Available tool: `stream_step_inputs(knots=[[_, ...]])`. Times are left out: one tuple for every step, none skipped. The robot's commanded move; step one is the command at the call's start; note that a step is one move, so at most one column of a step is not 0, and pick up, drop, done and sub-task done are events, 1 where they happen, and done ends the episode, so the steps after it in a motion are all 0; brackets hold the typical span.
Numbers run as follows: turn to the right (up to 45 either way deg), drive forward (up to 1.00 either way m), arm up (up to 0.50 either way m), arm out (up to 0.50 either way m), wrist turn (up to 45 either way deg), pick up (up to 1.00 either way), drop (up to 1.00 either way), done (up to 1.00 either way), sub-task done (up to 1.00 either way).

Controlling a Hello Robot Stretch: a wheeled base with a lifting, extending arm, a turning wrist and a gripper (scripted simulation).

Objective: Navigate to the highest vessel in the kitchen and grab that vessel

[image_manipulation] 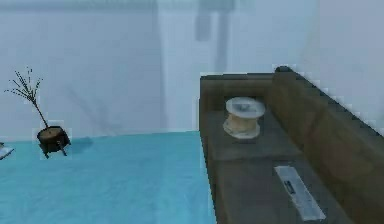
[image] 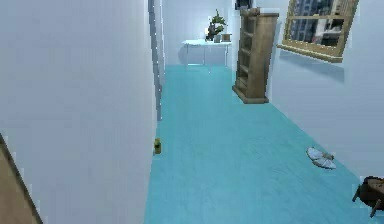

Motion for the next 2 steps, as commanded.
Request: stream_step_inputs(knots=[[0.0,1.00,0.00,0.00,0.0,0.00,0.00,0.00,0.00],[0.0,1.00,0.00,0.00,0.0,0.00,0.00,0.00,0.00]])
